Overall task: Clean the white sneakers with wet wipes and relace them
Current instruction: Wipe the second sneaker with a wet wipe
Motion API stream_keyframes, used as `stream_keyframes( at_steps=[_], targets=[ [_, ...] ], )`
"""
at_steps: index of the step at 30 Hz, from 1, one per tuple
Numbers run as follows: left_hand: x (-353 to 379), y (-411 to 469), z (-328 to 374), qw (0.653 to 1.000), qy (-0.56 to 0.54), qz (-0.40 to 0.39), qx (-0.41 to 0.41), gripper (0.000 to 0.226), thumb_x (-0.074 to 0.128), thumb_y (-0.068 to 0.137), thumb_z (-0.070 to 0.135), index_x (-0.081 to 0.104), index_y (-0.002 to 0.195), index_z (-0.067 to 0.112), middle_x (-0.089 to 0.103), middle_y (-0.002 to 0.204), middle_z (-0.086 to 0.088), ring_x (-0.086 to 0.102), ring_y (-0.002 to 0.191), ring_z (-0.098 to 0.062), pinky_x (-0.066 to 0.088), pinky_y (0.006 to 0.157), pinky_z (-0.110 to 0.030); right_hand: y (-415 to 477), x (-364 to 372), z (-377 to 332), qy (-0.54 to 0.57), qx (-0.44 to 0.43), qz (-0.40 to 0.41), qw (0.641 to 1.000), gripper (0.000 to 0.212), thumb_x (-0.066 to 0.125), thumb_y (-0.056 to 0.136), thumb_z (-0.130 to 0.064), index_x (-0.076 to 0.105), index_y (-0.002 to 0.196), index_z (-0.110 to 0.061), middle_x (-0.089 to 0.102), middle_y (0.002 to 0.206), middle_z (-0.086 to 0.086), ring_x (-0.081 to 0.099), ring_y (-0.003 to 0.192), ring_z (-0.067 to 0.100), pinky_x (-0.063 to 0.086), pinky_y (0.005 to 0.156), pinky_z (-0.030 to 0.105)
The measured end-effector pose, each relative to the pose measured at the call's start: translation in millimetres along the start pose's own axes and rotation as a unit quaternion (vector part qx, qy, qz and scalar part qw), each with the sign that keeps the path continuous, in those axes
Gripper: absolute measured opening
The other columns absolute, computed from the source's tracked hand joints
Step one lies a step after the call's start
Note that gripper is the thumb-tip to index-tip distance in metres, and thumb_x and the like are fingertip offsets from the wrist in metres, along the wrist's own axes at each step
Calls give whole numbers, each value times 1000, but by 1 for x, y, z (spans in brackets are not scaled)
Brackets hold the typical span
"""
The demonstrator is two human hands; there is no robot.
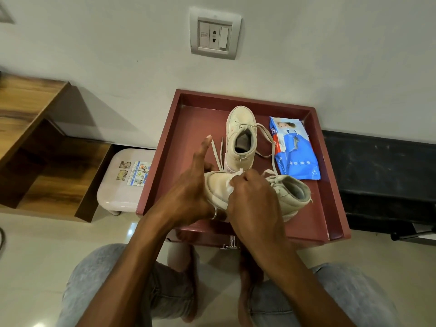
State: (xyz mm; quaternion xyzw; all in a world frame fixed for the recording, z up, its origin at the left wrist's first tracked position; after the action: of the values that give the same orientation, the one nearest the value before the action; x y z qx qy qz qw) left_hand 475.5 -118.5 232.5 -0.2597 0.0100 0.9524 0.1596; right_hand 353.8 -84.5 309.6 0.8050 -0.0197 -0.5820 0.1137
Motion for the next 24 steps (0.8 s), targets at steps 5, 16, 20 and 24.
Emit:
stream_keyframes(
  at_steps=[5, 16, 20, 24],
  targets=[
    [-4, 2, 5, 1000, 24, 10, 16, 147, 94, 63, 16, -16, 157, 44, 54, 113, 16, 65, 101, -10, 53, 96, -30, 21, 1, -9, 89, -16, 55, 994, 16, 58, 91, -11, 70, 100, -8, 63, 94, 5, 59, 86, 20, 46, 71, 25],
    [-10, -2, 5, 998, 46, 17, 34, 147, 92, 69, 14, -25, 152, 48, 53, 110, 18, 63, 97, -5, 49, 93, -21, -10, -2, -25, 165, -85, -17, 982, 15, 60, 80, -10, 68, 92, -15, 63, 95, -2, 58, 86, 14, 46, 77, 24],
    [-9, 3, 6, 1000, 17, 11, 22, 141, 92, 71, 26, -19, 154, 48, 58, 113, 12, 65, 99, -8, 49, 90, -13, -5, -3, -26, 185, -100, 9, 978, 24, 60, 85, -1, 69, 105, -12, 64, 101, 2, 60, 92, 18, 49, 81, 28],
    [-7, 3, 11, 999, 38, 8, 37, 134, 87, 75, 19, -16, 157, 41, 62, 100, 3, 66, 89, -9, 51, 90, -19, -3, 0, -34, 204, -118, 9, 972, 25, 57, 89, -1, 70, 109, -9, 64, 100, 4, 60, 91, 20, 51, 78, 33]
  ],
)
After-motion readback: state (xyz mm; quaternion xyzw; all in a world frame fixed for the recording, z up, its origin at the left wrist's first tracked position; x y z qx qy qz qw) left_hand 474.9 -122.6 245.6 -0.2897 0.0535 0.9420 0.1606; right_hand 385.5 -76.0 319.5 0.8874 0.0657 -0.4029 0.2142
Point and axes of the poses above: each hand's wrist, its own y-axis towards the middle knuckle, its own x-axis out of the palm, z = x × y, the point moved 9 cm from there along y, towards the middle knuckle
